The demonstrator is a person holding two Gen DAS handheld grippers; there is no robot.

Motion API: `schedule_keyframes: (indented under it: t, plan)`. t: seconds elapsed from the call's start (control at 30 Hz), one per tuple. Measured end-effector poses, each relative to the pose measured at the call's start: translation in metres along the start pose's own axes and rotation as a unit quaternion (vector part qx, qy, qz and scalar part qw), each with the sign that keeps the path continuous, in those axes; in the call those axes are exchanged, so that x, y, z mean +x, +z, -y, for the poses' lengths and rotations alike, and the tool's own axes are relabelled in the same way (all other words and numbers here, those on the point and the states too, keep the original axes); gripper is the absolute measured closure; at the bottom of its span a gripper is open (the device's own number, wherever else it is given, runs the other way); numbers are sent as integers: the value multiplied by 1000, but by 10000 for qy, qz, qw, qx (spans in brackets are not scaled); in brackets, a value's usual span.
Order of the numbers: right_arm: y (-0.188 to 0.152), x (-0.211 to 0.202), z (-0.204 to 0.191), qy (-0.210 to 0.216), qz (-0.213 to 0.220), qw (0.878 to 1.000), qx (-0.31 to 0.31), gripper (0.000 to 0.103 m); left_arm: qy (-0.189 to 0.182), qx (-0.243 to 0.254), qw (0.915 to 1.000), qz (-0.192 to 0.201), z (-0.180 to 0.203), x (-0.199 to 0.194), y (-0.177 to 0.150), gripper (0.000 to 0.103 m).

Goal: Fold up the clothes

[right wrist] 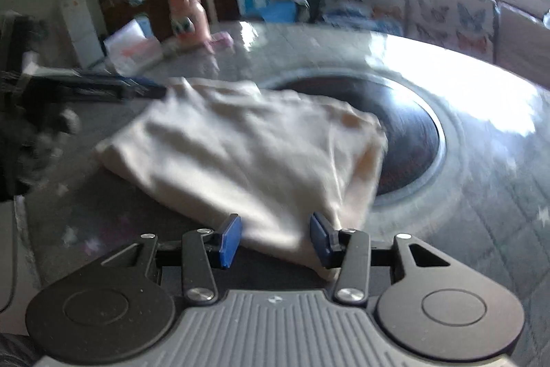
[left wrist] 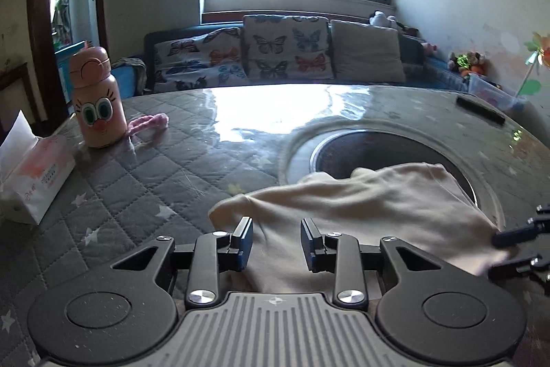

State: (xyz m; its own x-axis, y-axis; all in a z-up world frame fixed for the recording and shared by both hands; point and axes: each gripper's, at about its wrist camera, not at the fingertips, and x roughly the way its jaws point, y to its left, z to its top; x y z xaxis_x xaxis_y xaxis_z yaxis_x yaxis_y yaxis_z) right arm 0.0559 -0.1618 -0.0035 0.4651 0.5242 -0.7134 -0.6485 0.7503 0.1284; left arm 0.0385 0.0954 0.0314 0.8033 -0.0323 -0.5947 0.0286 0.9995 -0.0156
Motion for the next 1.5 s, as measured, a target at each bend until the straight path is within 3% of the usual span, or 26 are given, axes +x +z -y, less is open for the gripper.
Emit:
schedule_keyframes:
  t: [0.17,0.63,0.8,1.0,1.17,1.5]
  plan:
    - [9,-6,1,73,83,9999,-133,58,-26,60,10000,-27,4,2,-1,55]
    - [68,55,34,11,511,9977,448,57,214,-133,9994,-246,-14,42,9,55]
    - [65,73,48,-192,465,9965,672,57,221,-181,9992,-293,-20,47,6,55]
    - [71,63,47,-130,625,9954,716,57,237,-232,9991,-257,-21,46,9,55]
    - [68,77,43,-187,381,9976,554,57,289,-309,9987,-279,-26,48,8,53]
    - [61,53,51,-335,495,9949,812,56,201,-628,9971,-374,-35,20,-4,53]
